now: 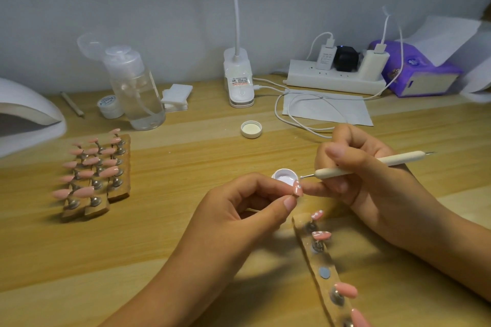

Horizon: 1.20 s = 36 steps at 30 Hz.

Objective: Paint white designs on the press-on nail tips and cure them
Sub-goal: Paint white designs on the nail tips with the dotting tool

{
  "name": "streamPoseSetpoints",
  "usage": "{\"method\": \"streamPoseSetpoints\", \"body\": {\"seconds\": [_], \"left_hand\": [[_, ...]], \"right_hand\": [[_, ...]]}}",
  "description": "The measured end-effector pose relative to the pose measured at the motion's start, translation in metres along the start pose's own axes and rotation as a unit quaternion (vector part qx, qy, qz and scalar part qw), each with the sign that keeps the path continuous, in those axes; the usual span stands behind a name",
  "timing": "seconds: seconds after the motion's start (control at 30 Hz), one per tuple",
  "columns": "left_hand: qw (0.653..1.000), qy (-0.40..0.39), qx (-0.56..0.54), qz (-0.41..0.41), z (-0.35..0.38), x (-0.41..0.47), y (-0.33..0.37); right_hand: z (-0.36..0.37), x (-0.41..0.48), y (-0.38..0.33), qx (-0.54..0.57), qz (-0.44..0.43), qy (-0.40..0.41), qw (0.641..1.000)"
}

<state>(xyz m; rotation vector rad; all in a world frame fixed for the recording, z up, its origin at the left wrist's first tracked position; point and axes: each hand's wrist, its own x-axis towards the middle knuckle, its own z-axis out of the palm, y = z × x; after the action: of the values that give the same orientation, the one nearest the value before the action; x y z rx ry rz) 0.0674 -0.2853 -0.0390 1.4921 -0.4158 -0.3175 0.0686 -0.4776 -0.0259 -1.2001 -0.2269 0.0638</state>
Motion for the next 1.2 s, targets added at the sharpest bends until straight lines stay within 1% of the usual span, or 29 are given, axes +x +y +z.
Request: {"method": "streamPoseSetpoints", "body": {"seconds": [0.13, 0.2, 0.27, 0.37, 0.47, 0.6, 0.73, 0.9, 1.03, 1.2], "left_hand": [[1.000, 0.006, 0.002, -0.005, 0.001, 0.000, 0.000], [1.000, 0.007, 0.006, -0.003, 0.002, 0.000, 0.000], [1.000, 0.007, 0.011, 0.002, 0.002, 0.000, 0.001], [1.000, 0.009, 0.013, 0.006, 0.002, 0.000, 0.001], [1.000, 0.011, 0.010, 0.006, 0.002, 0.000, 0.001], [0.999, 0.032, -0.026, 0.006, 0.001, 0.001, 0.002], [0.995, 0.069, -0.073, 0.010, -0.001, 0.003, 0.003], [0.990, 0.102, -0.099, -0.001, -0.004, 0.005, 0.002], [0.990, 0.101, -0.100, 0.001, -0.003, 0.005, 0.002], [0.991, 0.091, -0.094, 0.003, -0.003, 0.004, 0.004]], "right_hand": [[-0.004, 0.000, 0.001, -0.021, -0.017, -0.029, 0.999], [-0.006, 0.002, 0.002, -0.015, -0.034, -0.011, 0.999], [-0.009, 0.004, 0.003, -0.029, -0.060, 0.031, 0.997], [-0.012, 0.003, 0.003, -0.112, -0.093, 0.062, 0.987], [-0.008, 0.000, 0.004, -0.225, -0.108, 0.073, 0.966], [-0.002, -0.002, 0.009, -0.328, -0.152, 0.056, 0.931], [-0.003, -0.001, 0.013, -0.399, -0.141, 0.033, 0.906], [-0.004, 0.001, 0.016, -0.420, -0.127, 0.007, 0.899], [-0.004, 0.002, 0.016, -0.437, -0.132, -0.018, 0.890], [-0.003, 0.002, 0.016, -0.441, -0.125, -0.028, 0.888]]}}
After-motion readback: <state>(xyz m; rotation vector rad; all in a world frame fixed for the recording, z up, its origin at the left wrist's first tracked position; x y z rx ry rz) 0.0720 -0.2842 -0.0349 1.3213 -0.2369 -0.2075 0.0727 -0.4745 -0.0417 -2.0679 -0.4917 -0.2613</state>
